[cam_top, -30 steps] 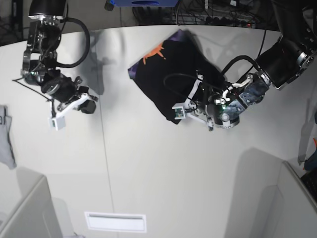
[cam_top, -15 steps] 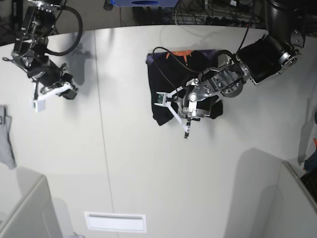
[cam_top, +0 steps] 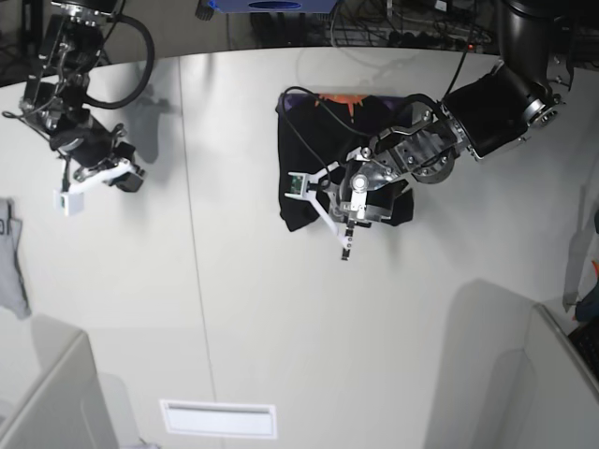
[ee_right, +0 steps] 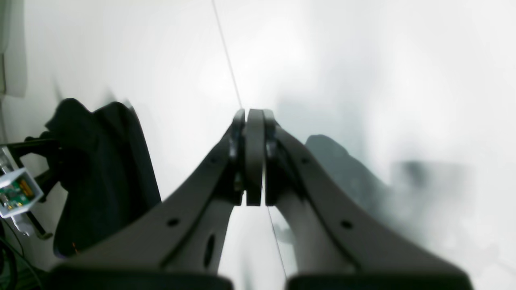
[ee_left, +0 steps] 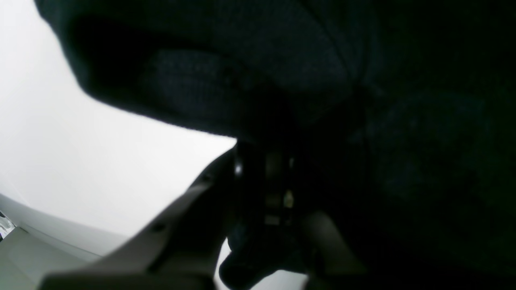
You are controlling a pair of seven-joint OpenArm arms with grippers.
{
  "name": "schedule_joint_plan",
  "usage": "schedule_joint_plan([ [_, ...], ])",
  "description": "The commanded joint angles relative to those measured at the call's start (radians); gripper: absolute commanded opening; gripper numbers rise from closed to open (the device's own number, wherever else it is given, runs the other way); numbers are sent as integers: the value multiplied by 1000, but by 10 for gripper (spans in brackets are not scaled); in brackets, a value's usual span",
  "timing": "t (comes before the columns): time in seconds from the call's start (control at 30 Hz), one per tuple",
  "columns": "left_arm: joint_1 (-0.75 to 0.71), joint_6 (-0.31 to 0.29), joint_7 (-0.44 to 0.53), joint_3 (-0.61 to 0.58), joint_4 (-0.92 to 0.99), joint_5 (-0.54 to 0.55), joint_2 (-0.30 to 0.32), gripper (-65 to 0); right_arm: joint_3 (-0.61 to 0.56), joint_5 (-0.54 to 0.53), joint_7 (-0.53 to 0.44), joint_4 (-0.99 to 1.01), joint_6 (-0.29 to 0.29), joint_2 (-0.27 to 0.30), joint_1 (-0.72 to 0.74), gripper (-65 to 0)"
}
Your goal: Fold the T-shirt properly
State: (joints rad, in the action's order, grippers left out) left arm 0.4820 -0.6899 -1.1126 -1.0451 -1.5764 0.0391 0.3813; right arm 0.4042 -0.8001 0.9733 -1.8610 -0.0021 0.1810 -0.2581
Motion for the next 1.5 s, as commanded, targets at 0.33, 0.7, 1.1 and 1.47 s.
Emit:
schedule_joint_plan([
  [0.33,70,-8,-7,68,-43,-3,-5,-158,2,-11,-14,-13,6,12,12,-650],
  [0.7,-29,-8,-8,530,-345,8,-28,-84,5,-11,-14,-18,6,12,-8,-650],
  [1.1,-494,-8,-5,1388,-419,502,28,-650,11,-8,-77,-104,11,119,-215,-650],
  [1.47,-1202,-8,377,1834,-422,568,157,-650,175,-11,-89,-145,204,315,-557,-650],
])
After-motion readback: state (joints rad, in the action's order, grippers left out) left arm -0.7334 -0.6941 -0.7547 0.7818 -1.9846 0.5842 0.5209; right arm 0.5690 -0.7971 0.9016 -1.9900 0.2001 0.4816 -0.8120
